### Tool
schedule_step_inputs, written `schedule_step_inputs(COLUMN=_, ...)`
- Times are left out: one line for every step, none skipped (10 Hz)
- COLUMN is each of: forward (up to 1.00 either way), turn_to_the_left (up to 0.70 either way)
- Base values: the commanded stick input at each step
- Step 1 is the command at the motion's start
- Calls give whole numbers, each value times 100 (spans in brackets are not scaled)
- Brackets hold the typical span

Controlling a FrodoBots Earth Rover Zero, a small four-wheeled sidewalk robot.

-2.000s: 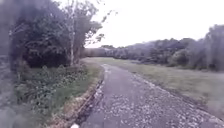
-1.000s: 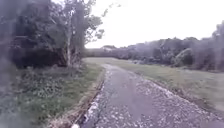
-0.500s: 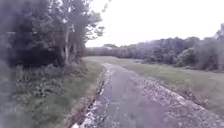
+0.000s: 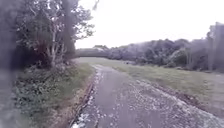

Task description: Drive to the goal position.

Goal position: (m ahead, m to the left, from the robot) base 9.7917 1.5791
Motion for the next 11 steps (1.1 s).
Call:
schedule_step_inputs(forward=70, turn_to_the_left=0)
schedule_step_inputs(forward=70, turn_to_the_left=0)
schedule_step_inputs(forward=70, turn_to_the_left=0)
schedule_step_inputs(forward=70, turn_to_the_left=0)
schedule_step_inputs(forward=70, turn_to_the_left=0)
schedule_step_inputs(forward=70, turn_to_the_left=0)
schedule_step_inputs(forward=70, turn_to_the_left=0)
schedule_step_inputs(forward=70, turn_to_the_left=0)
schedule_step_inputs(forward=70, turn_to_the_left=0)
schedule_step_inputs(forward=70, turn_to_the_left=0)
schedule_step_inputs(forward=70, turn_to_the_left=0)
